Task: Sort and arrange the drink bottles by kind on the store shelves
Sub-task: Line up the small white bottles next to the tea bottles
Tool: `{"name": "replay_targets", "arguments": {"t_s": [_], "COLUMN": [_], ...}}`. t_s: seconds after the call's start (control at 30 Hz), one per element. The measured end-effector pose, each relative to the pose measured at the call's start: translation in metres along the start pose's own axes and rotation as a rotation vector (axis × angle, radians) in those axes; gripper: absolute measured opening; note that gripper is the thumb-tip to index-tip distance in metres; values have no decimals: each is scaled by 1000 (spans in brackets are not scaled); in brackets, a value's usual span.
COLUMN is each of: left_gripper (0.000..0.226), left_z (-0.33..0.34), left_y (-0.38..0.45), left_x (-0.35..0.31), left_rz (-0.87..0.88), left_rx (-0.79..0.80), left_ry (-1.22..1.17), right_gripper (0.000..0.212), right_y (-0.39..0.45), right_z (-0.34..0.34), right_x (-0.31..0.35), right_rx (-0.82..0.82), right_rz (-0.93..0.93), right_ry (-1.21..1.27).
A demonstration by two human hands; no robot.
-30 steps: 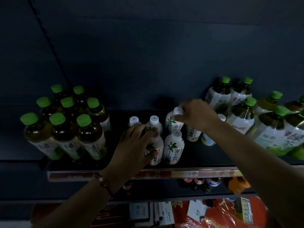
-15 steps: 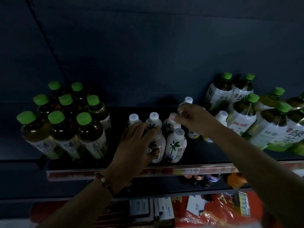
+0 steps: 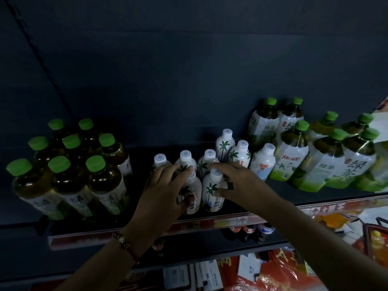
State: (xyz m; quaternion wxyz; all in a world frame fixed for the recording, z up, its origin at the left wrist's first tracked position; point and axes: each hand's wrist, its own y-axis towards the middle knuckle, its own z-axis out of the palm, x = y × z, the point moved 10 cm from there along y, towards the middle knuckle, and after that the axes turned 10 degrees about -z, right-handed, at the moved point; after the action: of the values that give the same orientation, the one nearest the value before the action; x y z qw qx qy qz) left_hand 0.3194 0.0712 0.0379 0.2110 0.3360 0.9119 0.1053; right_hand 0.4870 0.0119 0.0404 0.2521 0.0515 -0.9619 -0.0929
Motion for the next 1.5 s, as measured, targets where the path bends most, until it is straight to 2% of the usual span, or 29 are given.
{"name": "replay_targets", "arguments": {"t_s": [0.17,0.27,0.33,0.4,0.43,0.47,0.57,0.63,0.73,0.83,0.97,1.07,1.17,1.33,1.43,1.5], "left_gripper": [70,69,66,67,67,66,57,53,54,59,62,60,61,62,62,61], "left_z": [-2,-4,-9,-14,-16,-18,-25,-27,-27,-24,-23,-22,-17,-14,-13,-14], "left_y": [-3,-5,-7,-9,-10,-12,-17,-20,-23,-25,-31,-34,-35,-34,-32,-32], "left_x": [-2,-2,-1,5,9,14,24,24,25,22,19,16,16,16,18,18], "left_rz": [12,14,-4,-58,-98,-137,-184,-163,-130,-78,-37,-31,-34,-19,-27,-33], "left_rx": [5,10,-3,-31,-42,-51,-102,-135,-174,-207,-245,-263,-247,-224,-193,-182], "left_ry": [30,32,25,27,27,26,56,95,141,137,161,203,217,233,242,245], "right_gripper": [69,68,59,53,54,57,57,51,45,44,32,33,36,38,39,32], "right_y": [4,5,11,21,27,34,46,50,55,65,93,126,163,195,201,201], "right_z": [-1,-4,-34,-72,-81,-82,-59,-56,-68,-101,-142,-131,-84,9,44,56], "right_x": [-2,2,-6,-28,-42,-56,-83,-81,-66,-28,51,84,93,98,88,79], "right_rx": [3,33,-119,-289,-276,-189,135,196,199,100,-115,-161,-52,218,349,393], "right_rz": [-11,-21,29,112,180,252,358,313,245,172,-59,-180,-218,-228,-200,-171], "right_ry": [-14,67,95,-116,-267,-373,-353,-372,-378,-378,-401,-367,-303,-281,-240,-209]}}
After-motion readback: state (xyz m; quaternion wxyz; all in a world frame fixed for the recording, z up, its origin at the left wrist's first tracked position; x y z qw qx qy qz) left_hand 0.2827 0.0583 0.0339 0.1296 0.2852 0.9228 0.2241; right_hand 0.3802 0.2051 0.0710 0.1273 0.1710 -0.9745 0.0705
